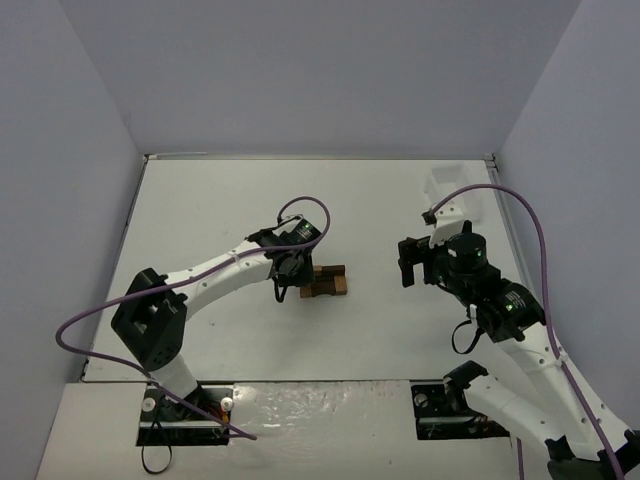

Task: Build the wood block tower

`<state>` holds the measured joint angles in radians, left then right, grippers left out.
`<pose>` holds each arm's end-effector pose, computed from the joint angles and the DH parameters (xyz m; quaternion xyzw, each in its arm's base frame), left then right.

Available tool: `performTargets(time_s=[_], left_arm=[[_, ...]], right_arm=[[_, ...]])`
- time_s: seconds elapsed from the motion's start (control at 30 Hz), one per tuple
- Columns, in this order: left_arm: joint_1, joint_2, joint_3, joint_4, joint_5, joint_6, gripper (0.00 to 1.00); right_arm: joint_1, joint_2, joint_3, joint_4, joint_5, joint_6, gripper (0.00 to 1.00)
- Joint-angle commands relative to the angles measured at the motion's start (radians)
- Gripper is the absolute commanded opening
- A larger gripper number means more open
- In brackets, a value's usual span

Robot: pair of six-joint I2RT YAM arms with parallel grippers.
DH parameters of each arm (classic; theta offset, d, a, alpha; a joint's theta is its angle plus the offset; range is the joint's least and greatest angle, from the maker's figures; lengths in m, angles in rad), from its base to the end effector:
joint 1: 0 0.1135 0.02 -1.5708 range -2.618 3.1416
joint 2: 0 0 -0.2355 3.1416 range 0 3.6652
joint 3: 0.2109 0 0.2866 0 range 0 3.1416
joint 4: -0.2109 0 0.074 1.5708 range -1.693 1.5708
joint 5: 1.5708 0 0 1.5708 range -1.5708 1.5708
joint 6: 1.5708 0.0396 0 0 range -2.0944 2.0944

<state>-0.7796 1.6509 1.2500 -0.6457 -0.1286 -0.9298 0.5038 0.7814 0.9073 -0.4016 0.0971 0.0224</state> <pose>0.2717 -0.2614 0.1961 -0.0889 0.9599 -0.1543 0.2166 0.2054 0.1088 0.3432 -0.1615 0.7806 0.1193 0.5919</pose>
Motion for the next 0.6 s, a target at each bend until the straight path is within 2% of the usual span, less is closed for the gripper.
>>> performTargets(time_s=[0.0, 0.57], left_arm=[[-0.006, -0.004, 0.044, 0.011, -0.016, -0.026, 0.01], [-0.015, 0.063, 0.035, 0.068, -0.046, -0.053, 0.01]], right_arm=[[-0.051, 0.052, 0.053, 0.022, -0.055, -0.012, 1.00], [-0.056, 0.095, 0.052, 0.024, -0.088, -0.013, 1.00]])
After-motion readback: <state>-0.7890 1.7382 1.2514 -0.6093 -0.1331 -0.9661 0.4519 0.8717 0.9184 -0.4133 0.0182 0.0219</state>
